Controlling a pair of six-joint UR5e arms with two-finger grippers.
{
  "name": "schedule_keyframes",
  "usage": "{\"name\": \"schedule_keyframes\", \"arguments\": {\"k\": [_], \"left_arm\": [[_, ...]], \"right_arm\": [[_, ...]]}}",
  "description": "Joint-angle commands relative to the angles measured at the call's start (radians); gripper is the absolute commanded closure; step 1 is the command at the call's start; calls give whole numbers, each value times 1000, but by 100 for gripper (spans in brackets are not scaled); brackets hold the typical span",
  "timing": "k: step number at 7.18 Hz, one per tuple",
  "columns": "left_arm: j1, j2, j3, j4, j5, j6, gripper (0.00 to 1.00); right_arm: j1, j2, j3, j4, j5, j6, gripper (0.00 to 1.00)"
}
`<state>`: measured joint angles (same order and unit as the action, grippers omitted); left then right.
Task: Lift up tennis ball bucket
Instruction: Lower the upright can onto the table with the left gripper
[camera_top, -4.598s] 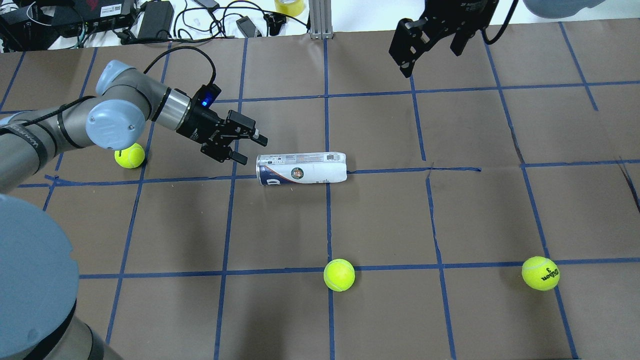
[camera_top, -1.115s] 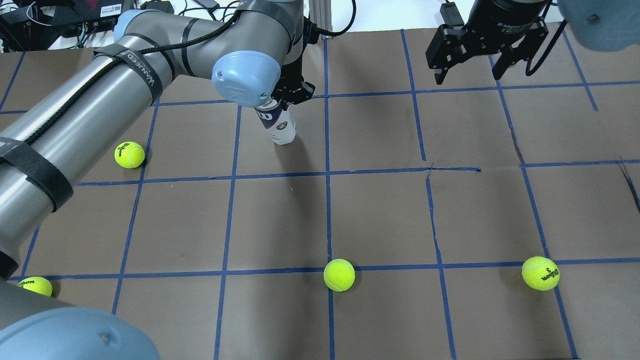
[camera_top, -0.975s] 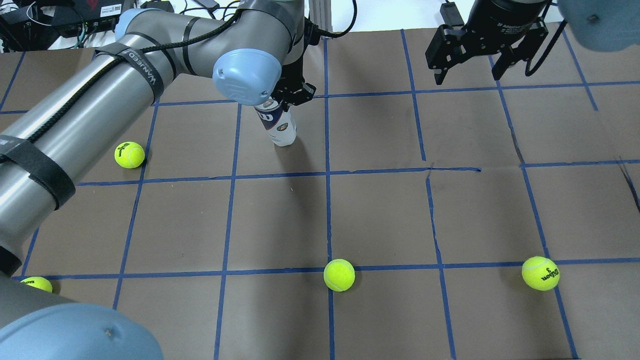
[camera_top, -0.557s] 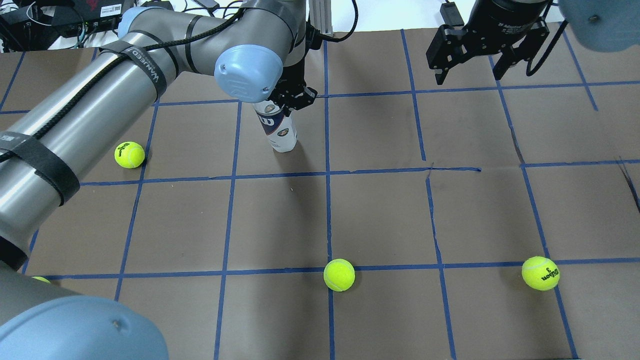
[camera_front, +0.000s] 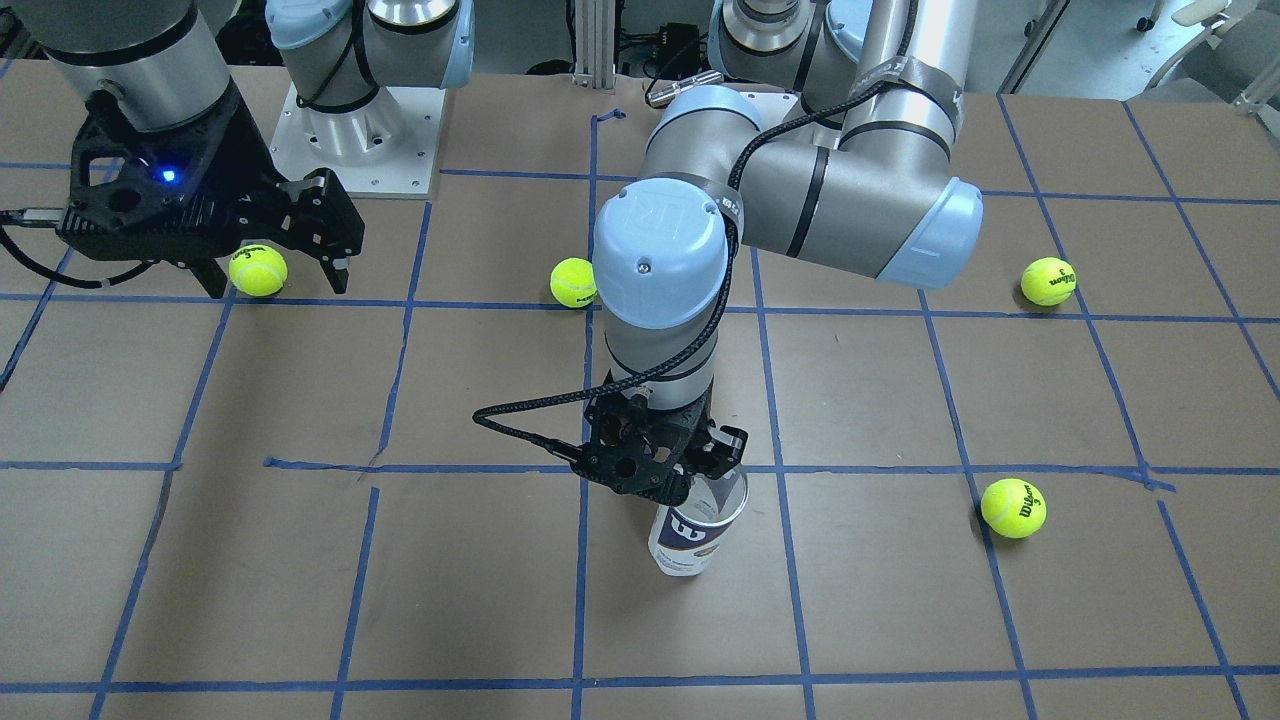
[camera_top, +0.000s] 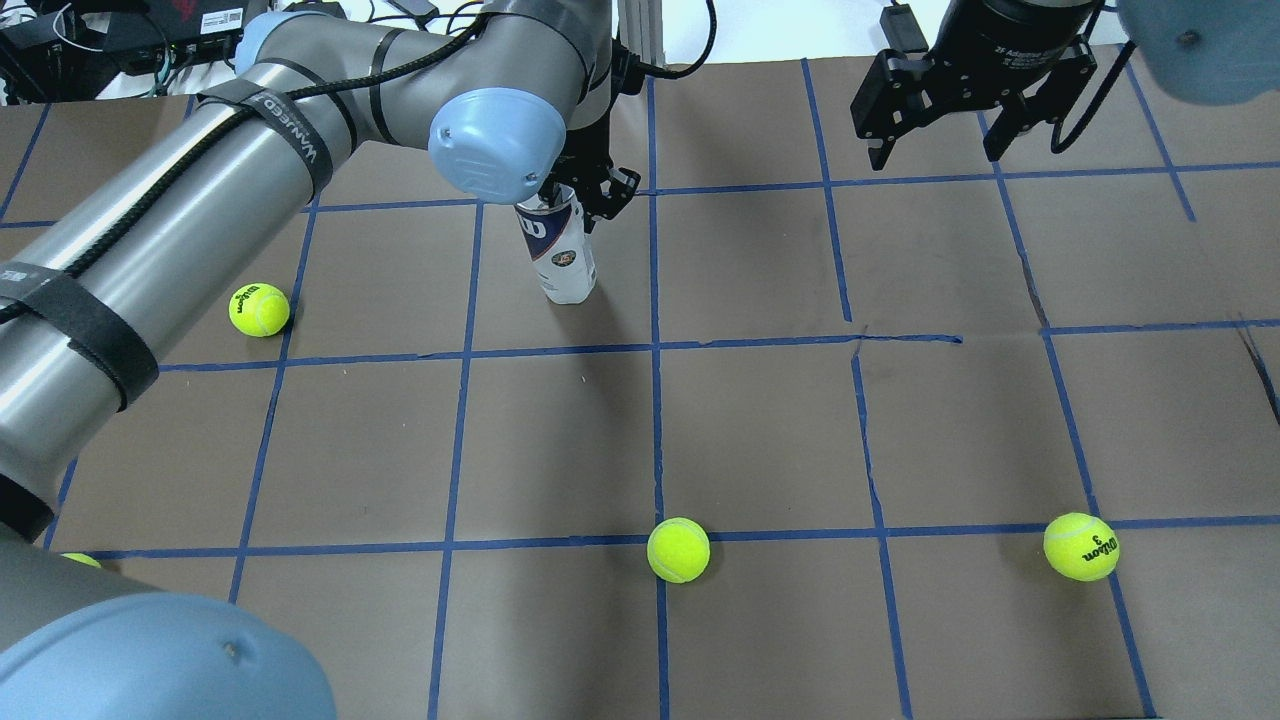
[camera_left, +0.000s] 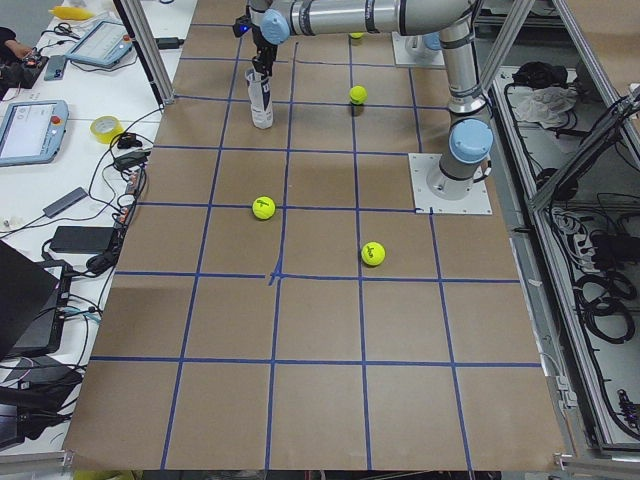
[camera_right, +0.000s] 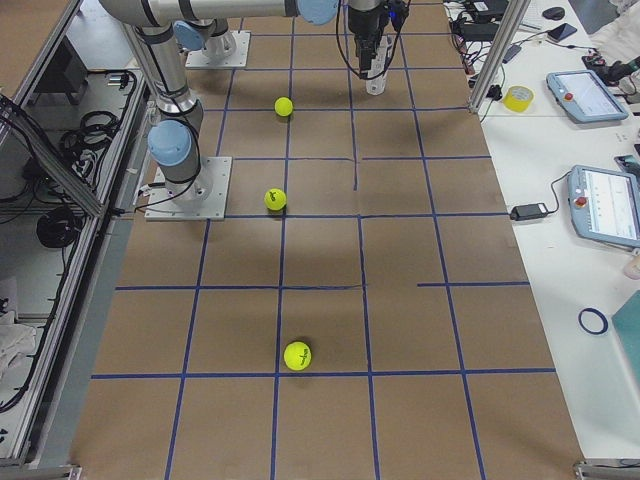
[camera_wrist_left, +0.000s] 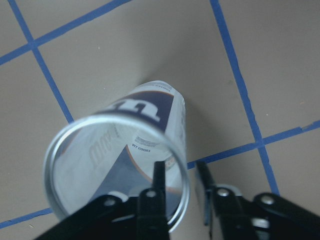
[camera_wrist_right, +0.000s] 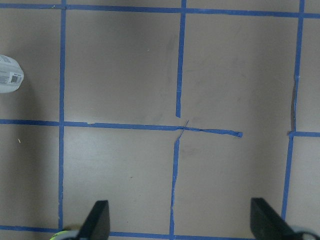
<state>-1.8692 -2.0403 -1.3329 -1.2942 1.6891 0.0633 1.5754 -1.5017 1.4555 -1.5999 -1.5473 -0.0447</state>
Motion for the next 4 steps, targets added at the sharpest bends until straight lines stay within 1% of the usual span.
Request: {"name": "schedule_keyframes", "arguments": {"k": [1, 3, 4], "left_arm": [[-2, 55, 41, 3, -2, -3, 0], [-11, 145, 28, -10, 3, -6, 0], [-13, 208, 5, -43, 4, -7, 0]], "right_arm": [[0, -2, -1, 2, 1, 8, 0], [0, -5, -1, 17, 1, 9, 0], [0, -5, -1, 17, 1, 9, 0]]}}
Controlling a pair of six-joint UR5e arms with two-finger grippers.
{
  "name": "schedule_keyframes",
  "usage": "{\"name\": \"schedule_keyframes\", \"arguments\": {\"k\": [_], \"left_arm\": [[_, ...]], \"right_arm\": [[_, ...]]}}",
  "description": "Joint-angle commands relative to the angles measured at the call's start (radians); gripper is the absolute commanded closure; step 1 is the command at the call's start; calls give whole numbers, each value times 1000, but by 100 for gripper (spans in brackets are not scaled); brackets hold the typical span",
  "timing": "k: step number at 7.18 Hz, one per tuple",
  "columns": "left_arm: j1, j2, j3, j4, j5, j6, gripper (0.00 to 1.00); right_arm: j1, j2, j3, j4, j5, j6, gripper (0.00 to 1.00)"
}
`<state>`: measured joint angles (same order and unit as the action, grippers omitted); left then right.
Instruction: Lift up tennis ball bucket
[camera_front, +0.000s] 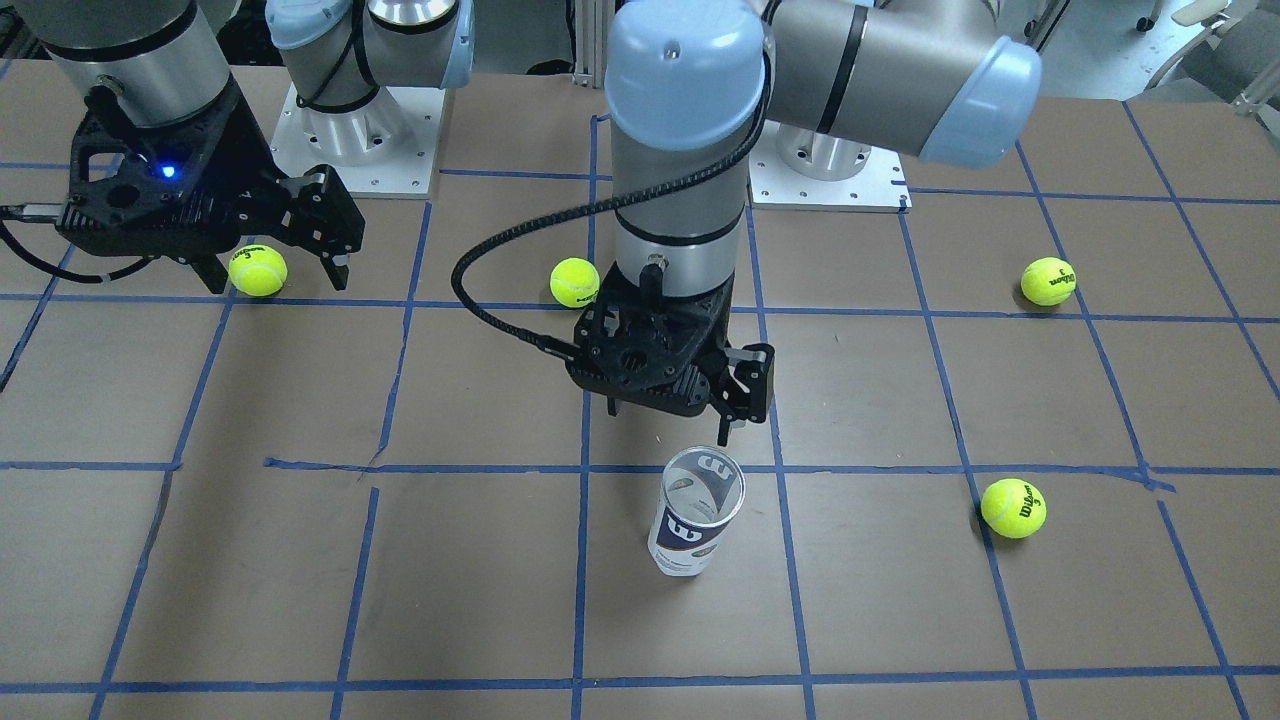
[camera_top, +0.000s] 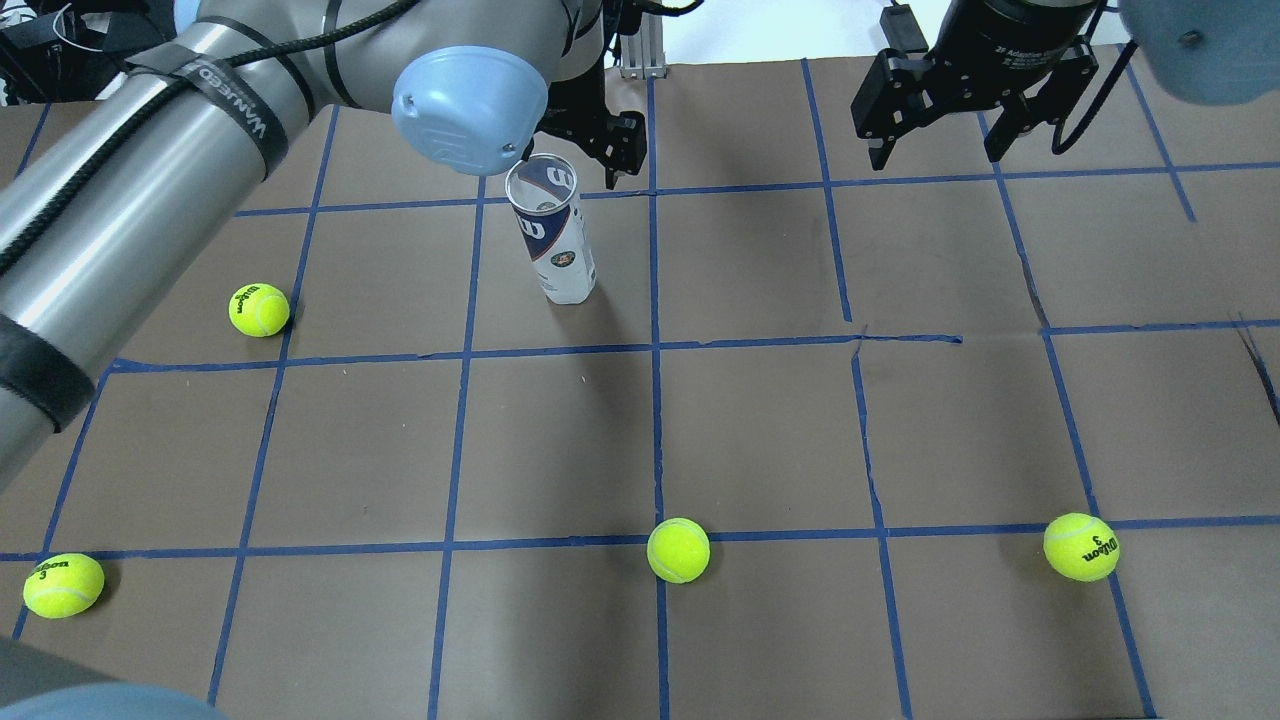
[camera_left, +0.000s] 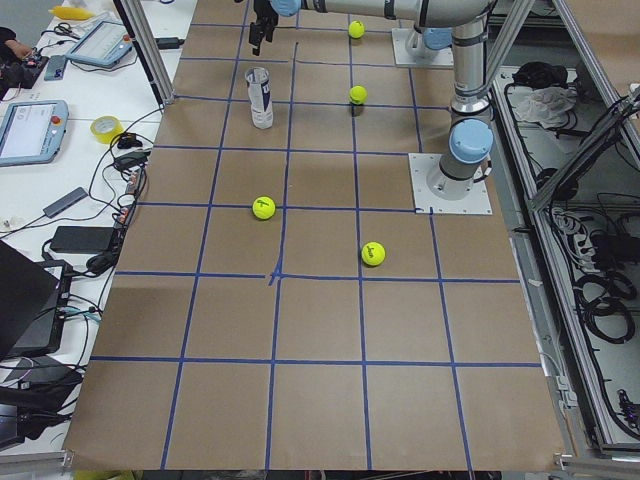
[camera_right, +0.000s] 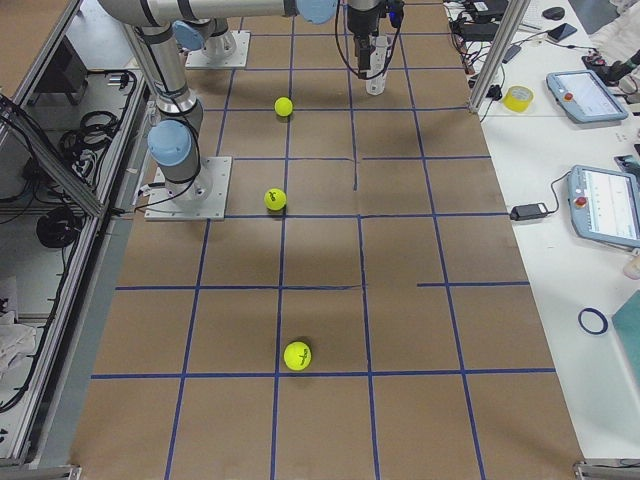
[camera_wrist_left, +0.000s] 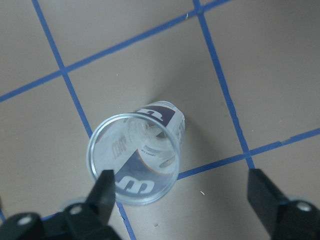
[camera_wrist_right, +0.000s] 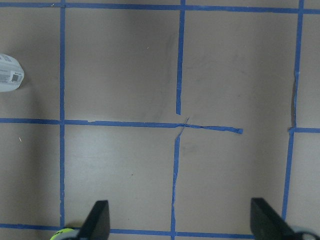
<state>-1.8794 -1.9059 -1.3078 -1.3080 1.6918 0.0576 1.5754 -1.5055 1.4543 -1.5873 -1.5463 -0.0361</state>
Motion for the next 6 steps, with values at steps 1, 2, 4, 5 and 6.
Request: {"name": "schedule_keyframes", "arguments": {"k": [1, 2, 4, 5, 6], "left_arm": [[-1, 158, -94, -65, -1, -1, 0], [-1, 238, -191, -65, -3, -5, 0], [11, 348, -338, -62, 6, -27, 0], [44, 360, -329, -73, 3, -42, 0], [118, 360, -311, -74, -15, -47, 0]], "right_arm": [[0, -1, 0, 4, 0, 1, 0], [0, -2, 0, 4, 0, 1, 0], [0, -2, 0, 4, 0, 1, 0], [0, -1, 0, 4, 0, 1, 0], [0, -1, 1, 4, 0, 1, 0]]}}
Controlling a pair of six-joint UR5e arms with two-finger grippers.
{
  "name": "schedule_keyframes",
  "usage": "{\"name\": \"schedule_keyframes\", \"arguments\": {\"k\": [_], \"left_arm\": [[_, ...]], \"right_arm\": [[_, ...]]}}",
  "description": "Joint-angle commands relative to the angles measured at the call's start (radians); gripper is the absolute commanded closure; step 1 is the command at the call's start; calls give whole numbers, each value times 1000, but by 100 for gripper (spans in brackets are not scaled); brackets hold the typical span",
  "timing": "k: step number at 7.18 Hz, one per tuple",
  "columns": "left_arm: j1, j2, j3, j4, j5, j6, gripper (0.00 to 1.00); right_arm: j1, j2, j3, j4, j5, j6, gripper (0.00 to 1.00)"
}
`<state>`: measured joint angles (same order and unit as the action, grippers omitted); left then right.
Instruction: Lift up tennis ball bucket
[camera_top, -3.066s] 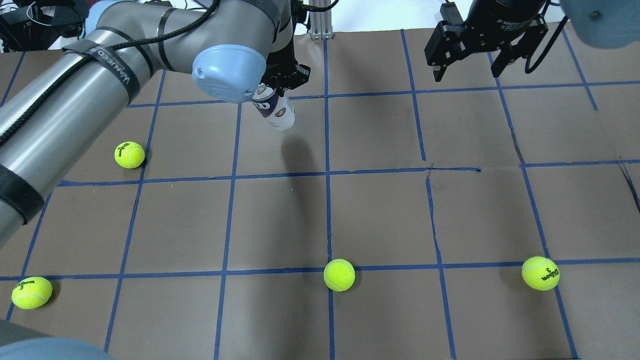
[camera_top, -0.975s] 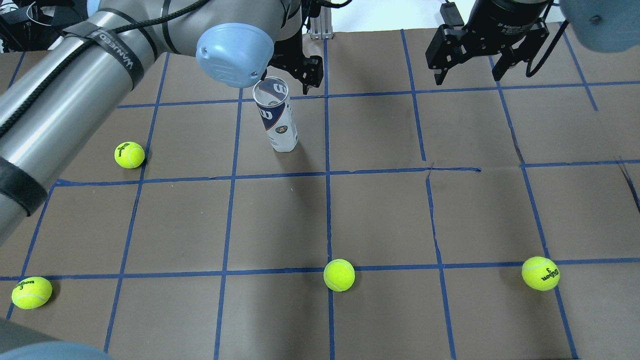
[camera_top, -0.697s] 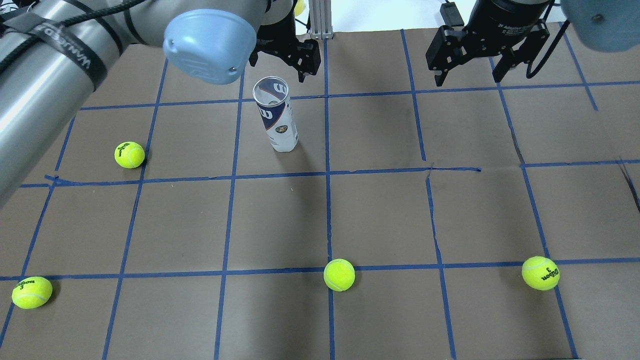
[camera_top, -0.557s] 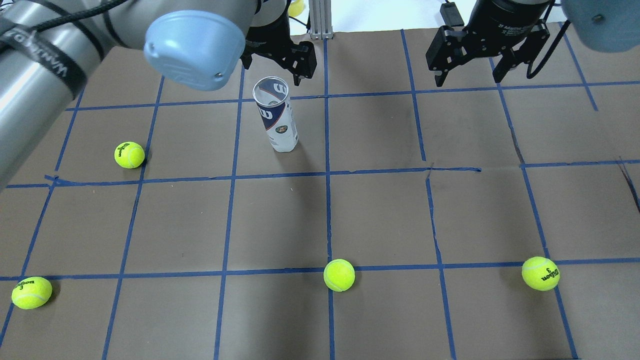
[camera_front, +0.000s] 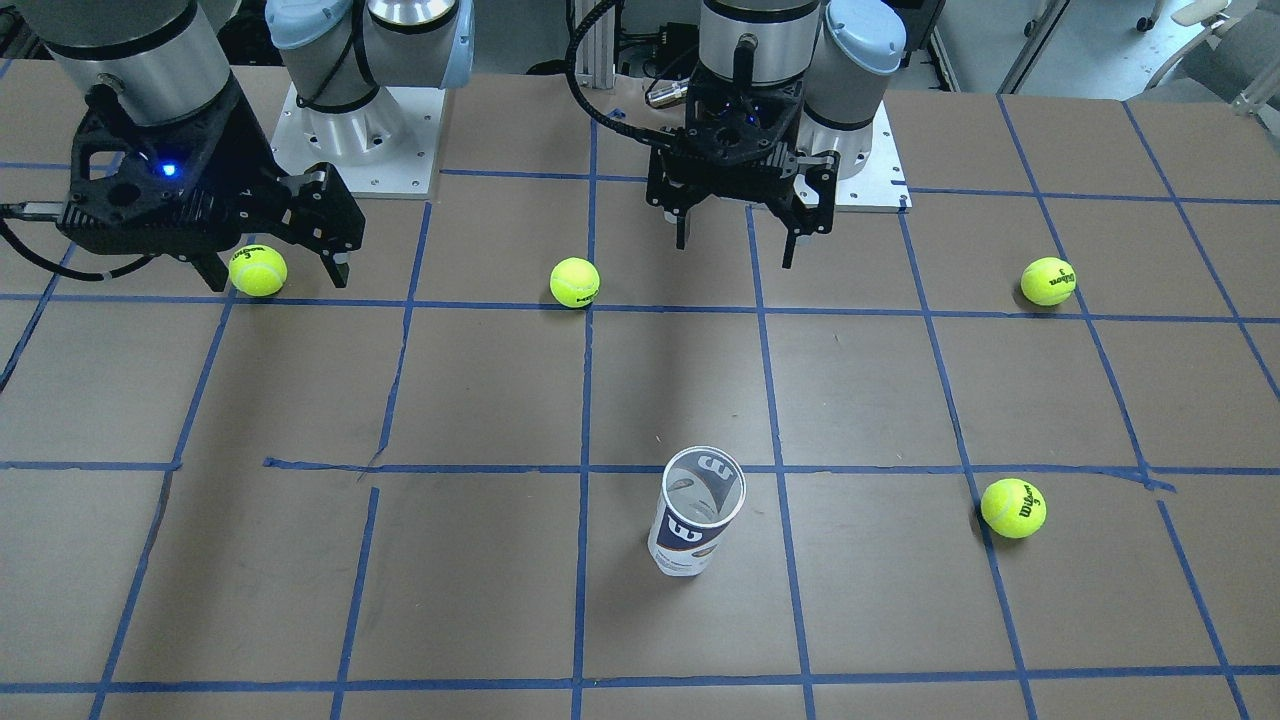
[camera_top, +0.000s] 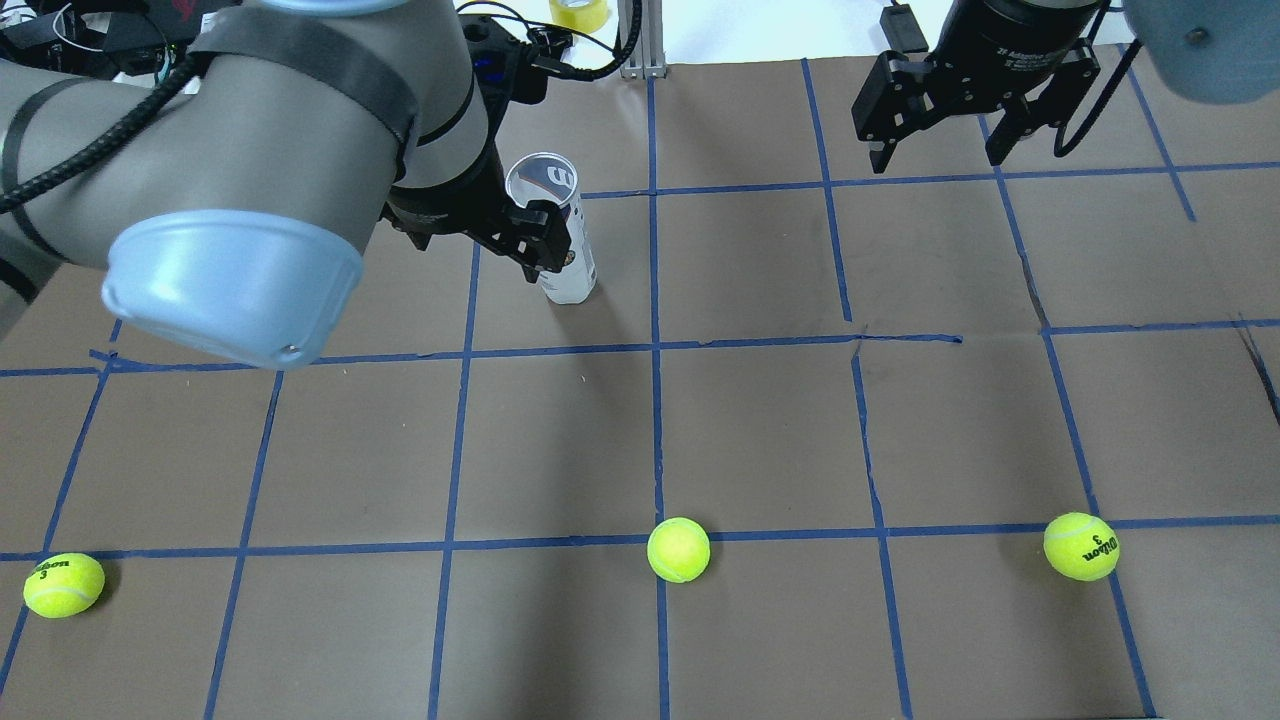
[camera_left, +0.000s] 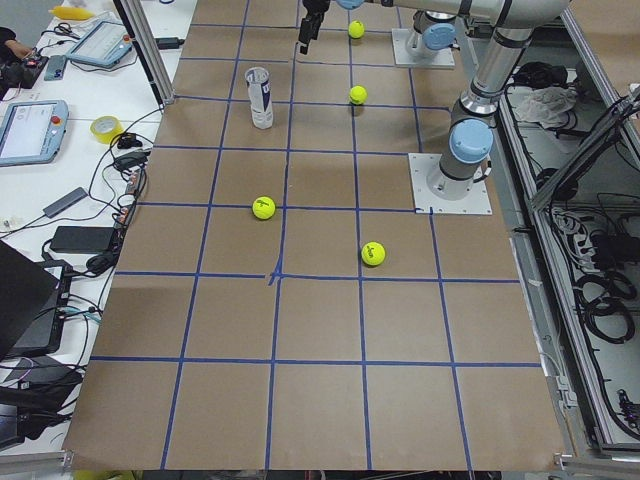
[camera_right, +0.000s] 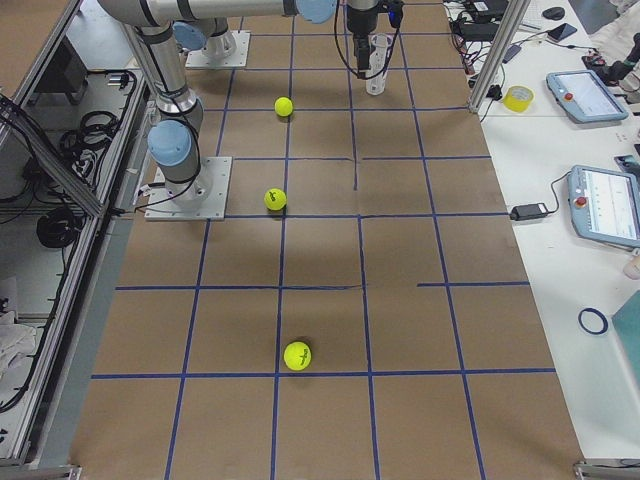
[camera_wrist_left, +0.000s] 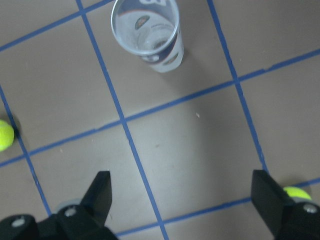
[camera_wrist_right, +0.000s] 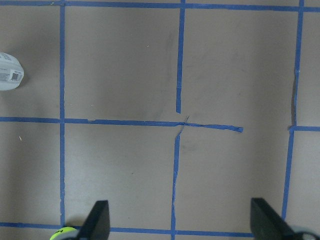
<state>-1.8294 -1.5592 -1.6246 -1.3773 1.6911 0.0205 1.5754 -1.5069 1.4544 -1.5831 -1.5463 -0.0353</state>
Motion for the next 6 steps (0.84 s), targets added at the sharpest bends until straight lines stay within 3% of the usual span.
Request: {"name": "schedule_keyframes", "arguments": {"k": [1, 3, 6], "left_arm": [[141, 21, 53, -70, -60, -10, 0], [222, 33, 117, -256, -83, 1, 0], [220, 36, 112, -258, -85, -1, 0]], "right_arm": [[0, 1, 0, 0, 2, 0, 0], [0, 1, 1, 0, 2, 0, 0], [0, 1, 1, 0, 2, 0, 0]]}}
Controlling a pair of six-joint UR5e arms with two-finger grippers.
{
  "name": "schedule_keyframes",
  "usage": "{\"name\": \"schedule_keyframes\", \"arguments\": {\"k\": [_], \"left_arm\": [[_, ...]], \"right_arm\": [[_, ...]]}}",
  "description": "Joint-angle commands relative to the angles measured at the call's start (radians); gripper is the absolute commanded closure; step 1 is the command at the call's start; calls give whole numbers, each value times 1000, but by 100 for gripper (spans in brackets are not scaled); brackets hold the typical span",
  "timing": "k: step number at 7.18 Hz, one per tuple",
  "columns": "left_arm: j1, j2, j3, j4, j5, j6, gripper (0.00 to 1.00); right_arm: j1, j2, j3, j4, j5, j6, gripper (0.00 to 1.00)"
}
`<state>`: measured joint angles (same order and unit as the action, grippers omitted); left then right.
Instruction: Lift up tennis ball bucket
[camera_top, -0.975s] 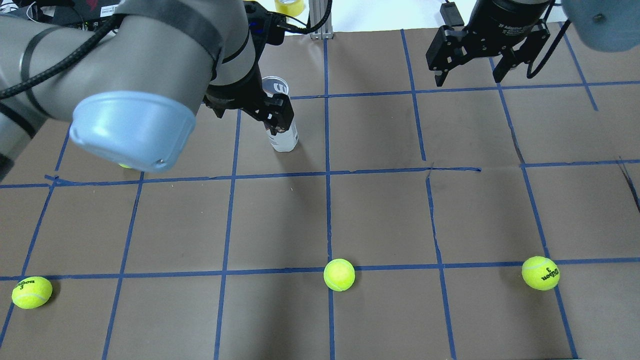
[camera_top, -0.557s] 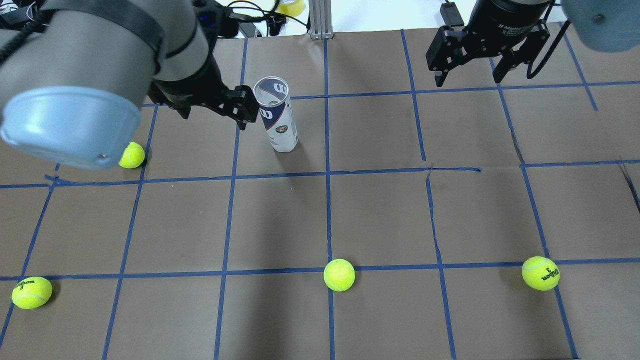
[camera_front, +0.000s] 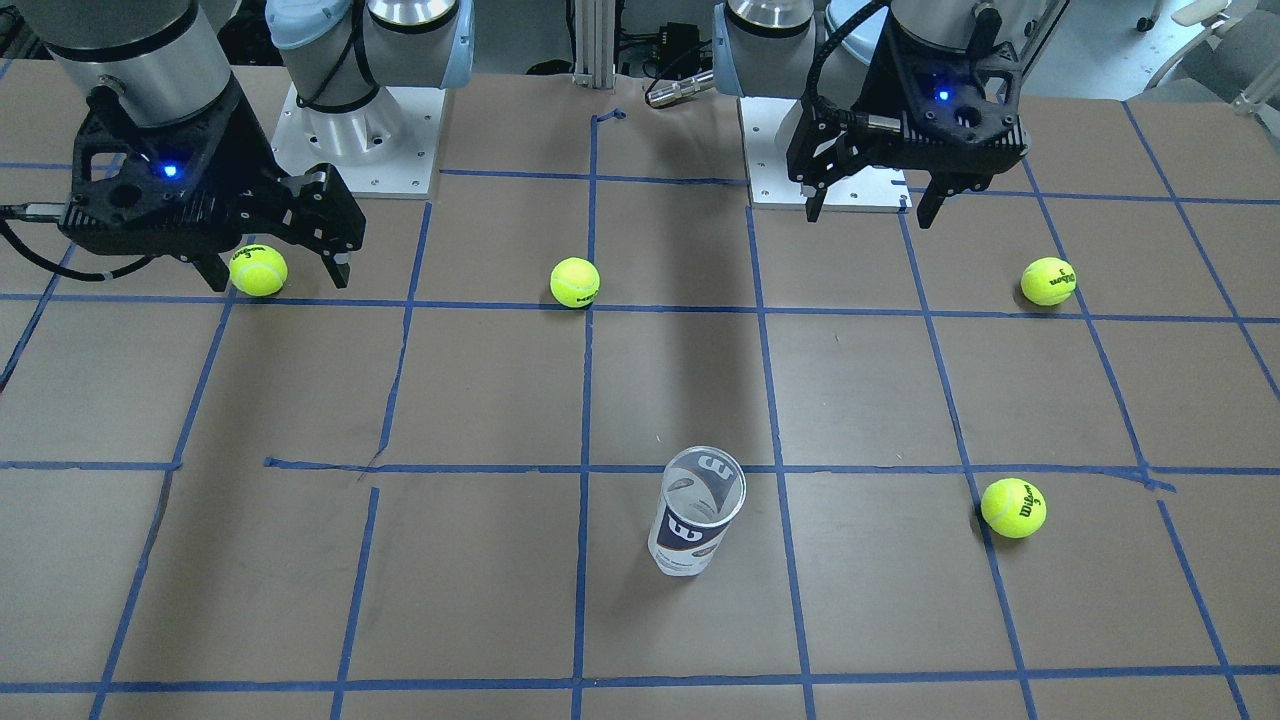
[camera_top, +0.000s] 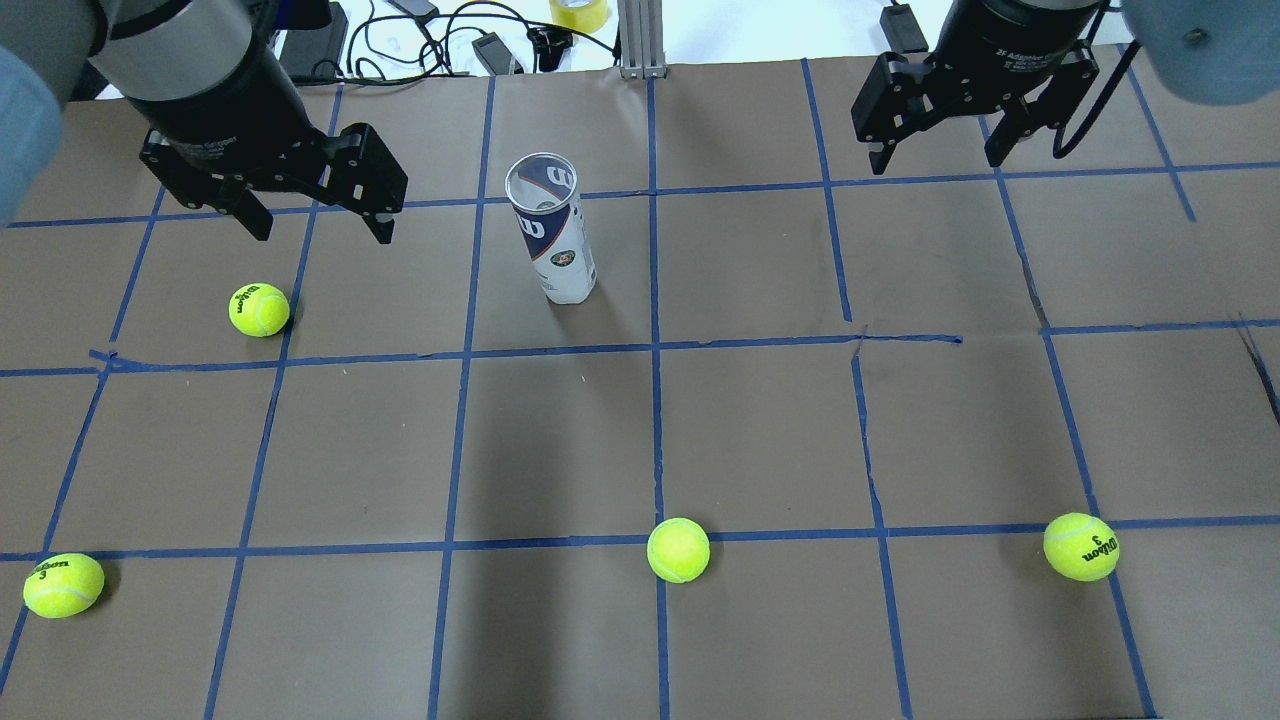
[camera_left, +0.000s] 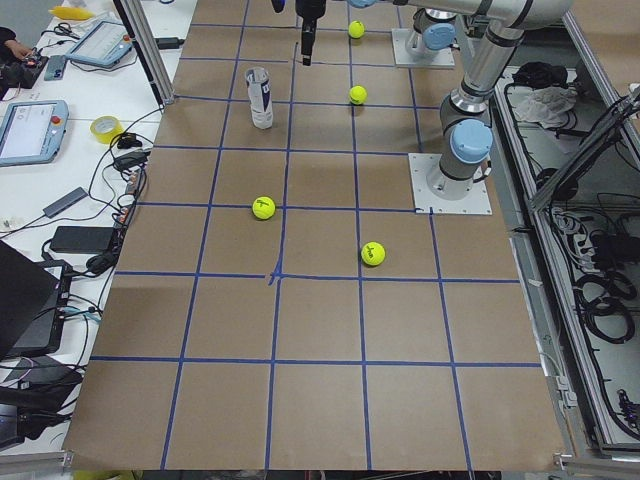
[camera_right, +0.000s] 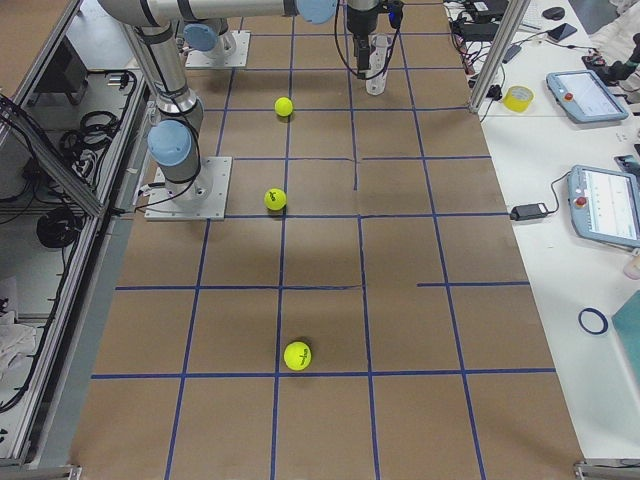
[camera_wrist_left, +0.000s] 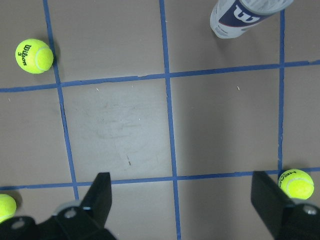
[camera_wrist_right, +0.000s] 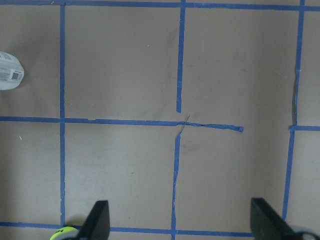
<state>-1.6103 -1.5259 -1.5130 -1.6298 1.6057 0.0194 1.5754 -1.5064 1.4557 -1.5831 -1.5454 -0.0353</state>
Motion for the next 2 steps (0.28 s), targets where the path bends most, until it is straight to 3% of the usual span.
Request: {"name": "schedule_keyframes", "arguments": {"k": [1, 2], "left_arm": [[1, 3, 0, -5, 0, 1, 0], [0, 3, 2, -5, -1, 1, 0]], "right_arm": [[0, 0, 2, 2, 1, 0, 0], [0, -1, 5, 0, 1, 0, 0]]}}
